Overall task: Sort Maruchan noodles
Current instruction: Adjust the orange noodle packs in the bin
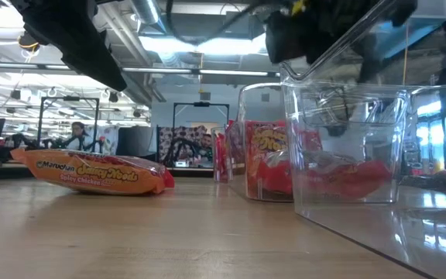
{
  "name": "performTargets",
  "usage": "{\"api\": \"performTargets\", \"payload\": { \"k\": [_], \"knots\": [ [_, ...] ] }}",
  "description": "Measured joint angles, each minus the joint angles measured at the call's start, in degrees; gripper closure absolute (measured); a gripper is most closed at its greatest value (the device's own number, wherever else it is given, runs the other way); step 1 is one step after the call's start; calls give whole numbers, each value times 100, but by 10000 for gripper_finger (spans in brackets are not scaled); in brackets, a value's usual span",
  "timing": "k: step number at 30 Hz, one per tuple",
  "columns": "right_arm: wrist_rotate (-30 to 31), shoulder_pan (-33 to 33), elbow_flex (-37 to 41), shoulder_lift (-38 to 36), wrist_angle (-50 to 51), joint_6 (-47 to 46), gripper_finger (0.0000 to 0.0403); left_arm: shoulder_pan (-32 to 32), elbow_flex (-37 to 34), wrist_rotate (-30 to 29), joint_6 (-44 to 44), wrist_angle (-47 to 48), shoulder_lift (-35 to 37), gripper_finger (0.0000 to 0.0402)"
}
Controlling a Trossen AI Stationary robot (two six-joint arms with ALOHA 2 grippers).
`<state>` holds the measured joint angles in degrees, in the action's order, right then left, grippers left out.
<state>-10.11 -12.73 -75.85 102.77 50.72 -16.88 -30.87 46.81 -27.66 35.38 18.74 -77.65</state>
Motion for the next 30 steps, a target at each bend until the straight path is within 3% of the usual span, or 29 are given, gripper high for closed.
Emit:
{"api": "performTargets", "payload": {
  "k": [3,6,13,18,21,23,30],
  "knots": [
    [5,0,-156,-12,-95,213,348,0,0,0,0,1,0,243],
    [181,-13,-149,11,-324,361,286,0,0,0,-5,2,0,243],
    [1609,-205,-147,407,-441,386,124,0,-2,2,-117,4,0,243],
    [1500,-196,-165,742,-470,381,60,0,-2,4,-116,4,0,243],
    [1411,-186,-173,882,-523,382,59,11,-2,7,-114,-10,0,243],
    [1403,-188,-173,918,-556,392,81,11,-2,5,-114,-15,0,243],
    [1438,-188,-165,926,-642,593,246,116,-2,9,-111,-17,0,243]
  ]
}}
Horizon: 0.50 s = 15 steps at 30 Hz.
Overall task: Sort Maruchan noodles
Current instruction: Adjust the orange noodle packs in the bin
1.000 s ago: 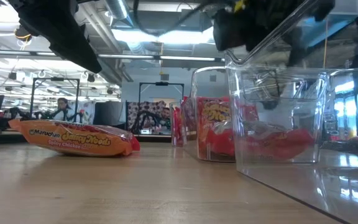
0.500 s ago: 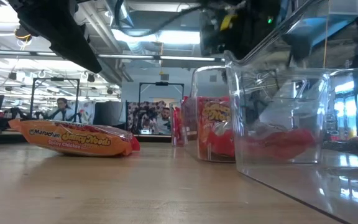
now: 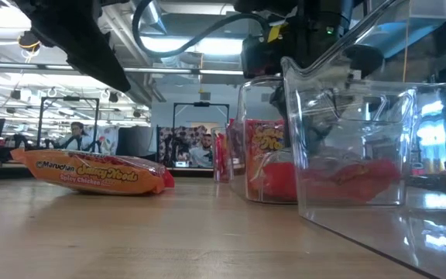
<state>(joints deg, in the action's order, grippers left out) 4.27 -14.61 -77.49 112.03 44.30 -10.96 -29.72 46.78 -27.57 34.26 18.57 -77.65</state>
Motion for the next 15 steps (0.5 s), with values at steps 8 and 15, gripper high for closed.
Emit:
{"api": "performTargets", "payload": {
  "k": [8,15],
  "knots": [
    [-36,-4,-52,18,16,346,392,109,0,106,0,0,0,243],
    [-47,-4,-323,-185,332,544,398,123,0,170,-35,-2,0,243]
  ]
}}
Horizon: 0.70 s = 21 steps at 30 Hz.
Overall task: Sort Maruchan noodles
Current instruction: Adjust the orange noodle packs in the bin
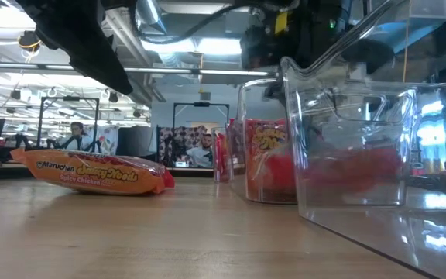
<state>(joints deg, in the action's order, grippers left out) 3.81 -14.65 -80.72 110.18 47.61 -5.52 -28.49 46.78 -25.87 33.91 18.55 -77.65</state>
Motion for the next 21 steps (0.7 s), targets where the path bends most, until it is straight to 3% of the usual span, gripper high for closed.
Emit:
{"api": "performTargets", "payload": {
  "k": [11,16,21],
  "knots": [
    [-185,321,-69,-1445,566,29,402,-2,0,1,-4,-61,0,243],
    [-610,550,161,-2085,475,260,402,11,0,-195,-57,-443,0,242],
    [-1289,863,911,-2678,-249,317,402,15,0,-389,-1057,-1191,1,234]
  ]
}}
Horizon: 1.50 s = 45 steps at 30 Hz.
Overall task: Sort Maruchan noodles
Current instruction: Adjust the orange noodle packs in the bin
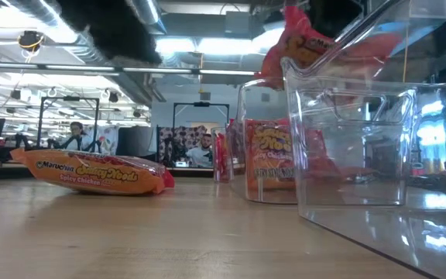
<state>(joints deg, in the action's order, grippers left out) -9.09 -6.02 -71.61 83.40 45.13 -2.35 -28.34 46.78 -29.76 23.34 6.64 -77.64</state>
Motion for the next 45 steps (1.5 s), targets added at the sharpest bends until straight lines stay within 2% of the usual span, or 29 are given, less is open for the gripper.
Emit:
{"api": "performTargets", "payload": {
  "k": [8,13,17,20,26,32,36,45],
  "knots": [
    [-1569,469,1352,-447,-1930,-111,403,296,0,20,-2051,-1666,-50,198],
    [-2084,642,1744,-447,-2788,-219,403,648,146,748,-2686,-2504,-437,180],
    [-2271,734,1761,-449,-2885,-289,403,778,708,1064,-2954,-2458,-968,178],
    [-2311,732,1761,-449,-2887,-296,403,835,1274,1000,-3400,-2153,-1400,178],
    [-2449,723,1761,-450,-2866,-323,403,992,2104,773,-3443,-1307,-1942,178],
    [-2547,712,1763,-451,-2923,-319,402,986,2267,1288,-3439,-1285,-2075,178],
    [-2571,718,1763,-451,-2927,-319,402,889,2267,1041,-3446,-1185,-2042,178],
    [-2707,718,1761,-451,-3256,-342,402,850,2267,1045,-3446,-1091,-2025,178]
  ]
}}
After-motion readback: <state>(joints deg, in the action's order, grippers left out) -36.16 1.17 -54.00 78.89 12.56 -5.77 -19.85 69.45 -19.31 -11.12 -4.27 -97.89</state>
